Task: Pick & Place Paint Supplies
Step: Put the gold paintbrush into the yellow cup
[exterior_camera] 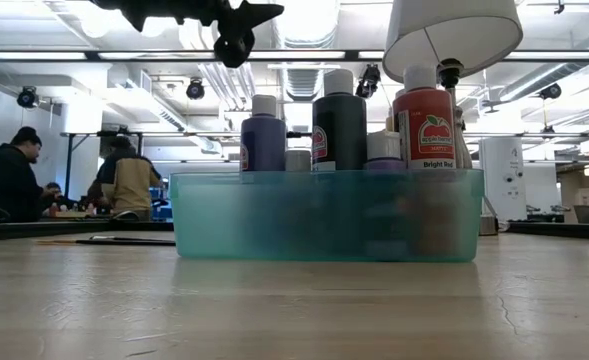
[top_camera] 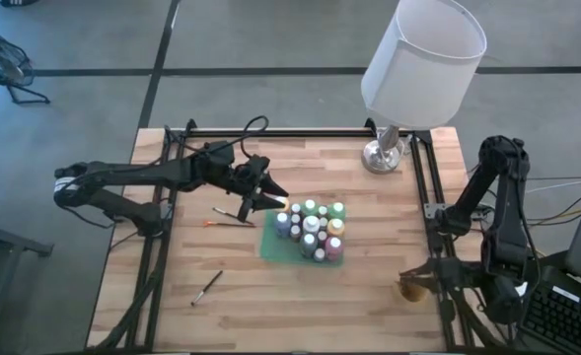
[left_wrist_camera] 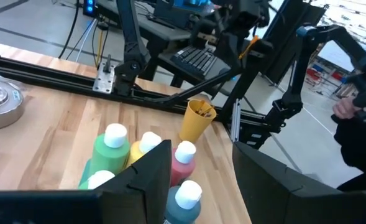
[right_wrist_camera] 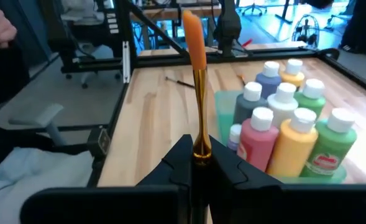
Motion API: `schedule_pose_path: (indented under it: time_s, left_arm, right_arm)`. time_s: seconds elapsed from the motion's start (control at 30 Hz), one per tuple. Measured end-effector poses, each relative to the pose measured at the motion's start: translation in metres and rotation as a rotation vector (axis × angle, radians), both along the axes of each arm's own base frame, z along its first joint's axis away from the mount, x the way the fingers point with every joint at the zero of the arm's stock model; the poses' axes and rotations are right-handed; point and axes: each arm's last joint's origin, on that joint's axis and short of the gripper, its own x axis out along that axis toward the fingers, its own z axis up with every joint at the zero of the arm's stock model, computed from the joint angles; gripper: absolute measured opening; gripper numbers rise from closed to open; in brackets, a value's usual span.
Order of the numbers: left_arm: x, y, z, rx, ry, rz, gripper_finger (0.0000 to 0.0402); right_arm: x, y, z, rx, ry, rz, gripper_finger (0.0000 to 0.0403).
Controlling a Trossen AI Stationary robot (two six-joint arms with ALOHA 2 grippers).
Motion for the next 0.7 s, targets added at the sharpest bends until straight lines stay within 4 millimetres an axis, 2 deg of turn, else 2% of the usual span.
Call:
schedule_pose_path:
  time_s: [0.3,0.7]
  left_arm:
    - [0.0,0.0,0.0,-0.015,0.005,0.004,0.0174]
    - [0.0,0.0,0.0,-0.027,0.011,0.006,0.0174]
  right_arm:
    - [-0.013,0.0,-0.037,0.052,-0.054,-0.031,0.0015]
    - [-0.025,-0.002,-0.065,0.054,-0.078,0.011,0.0015]
